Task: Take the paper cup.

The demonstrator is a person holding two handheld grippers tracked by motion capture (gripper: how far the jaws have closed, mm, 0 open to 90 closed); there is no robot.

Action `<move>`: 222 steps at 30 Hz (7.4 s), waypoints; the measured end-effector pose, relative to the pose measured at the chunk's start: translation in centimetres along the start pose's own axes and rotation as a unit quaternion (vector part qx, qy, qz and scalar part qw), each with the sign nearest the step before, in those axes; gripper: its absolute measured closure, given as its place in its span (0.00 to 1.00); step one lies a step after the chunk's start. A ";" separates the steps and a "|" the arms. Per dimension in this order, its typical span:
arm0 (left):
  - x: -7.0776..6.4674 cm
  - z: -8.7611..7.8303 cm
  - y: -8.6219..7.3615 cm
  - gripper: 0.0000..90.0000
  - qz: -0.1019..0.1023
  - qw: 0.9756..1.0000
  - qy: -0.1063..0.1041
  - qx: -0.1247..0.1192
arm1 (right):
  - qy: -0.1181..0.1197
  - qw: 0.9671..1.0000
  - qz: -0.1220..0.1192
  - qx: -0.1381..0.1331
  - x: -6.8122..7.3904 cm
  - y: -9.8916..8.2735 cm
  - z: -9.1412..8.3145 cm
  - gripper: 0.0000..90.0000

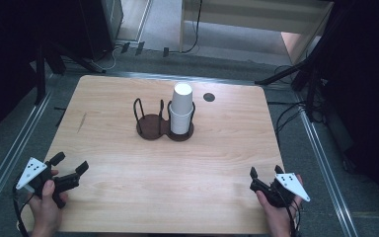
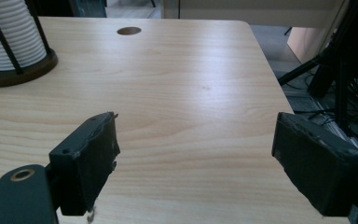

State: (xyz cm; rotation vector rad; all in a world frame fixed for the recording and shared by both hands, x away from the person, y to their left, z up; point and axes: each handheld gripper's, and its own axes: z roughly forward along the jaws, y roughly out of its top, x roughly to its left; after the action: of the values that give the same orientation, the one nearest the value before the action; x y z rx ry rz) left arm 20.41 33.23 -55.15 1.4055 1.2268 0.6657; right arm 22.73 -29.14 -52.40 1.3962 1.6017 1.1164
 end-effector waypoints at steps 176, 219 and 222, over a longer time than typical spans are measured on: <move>-20.9 24.4 3.3 0.80 0.043 0.999 0.006 -0.020 | 0.187 0.981 -0.041 -0.025 17.8 15.2 17.4 0.37; -20.0 22.5 2.1 0.93 0.044 0.999 0.010 -0.019 | 0.165 0.985 -0.033 -0.045 19.8 14.7 16.6 0.32; -20.0 22.5 2.1 0.93 0.045 0.999 0.010 -0.020 | 0.163 0.985 -0.037 -0.049 19.7 14.8 16.6 0.33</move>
State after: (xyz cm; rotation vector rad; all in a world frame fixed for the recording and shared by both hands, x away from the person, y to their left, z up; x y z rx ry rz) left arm 35.25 6.92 -53.91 1.4295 1.1657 0.7641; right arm 40.36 -6.74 -44.21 1.1223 1.7816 1.4131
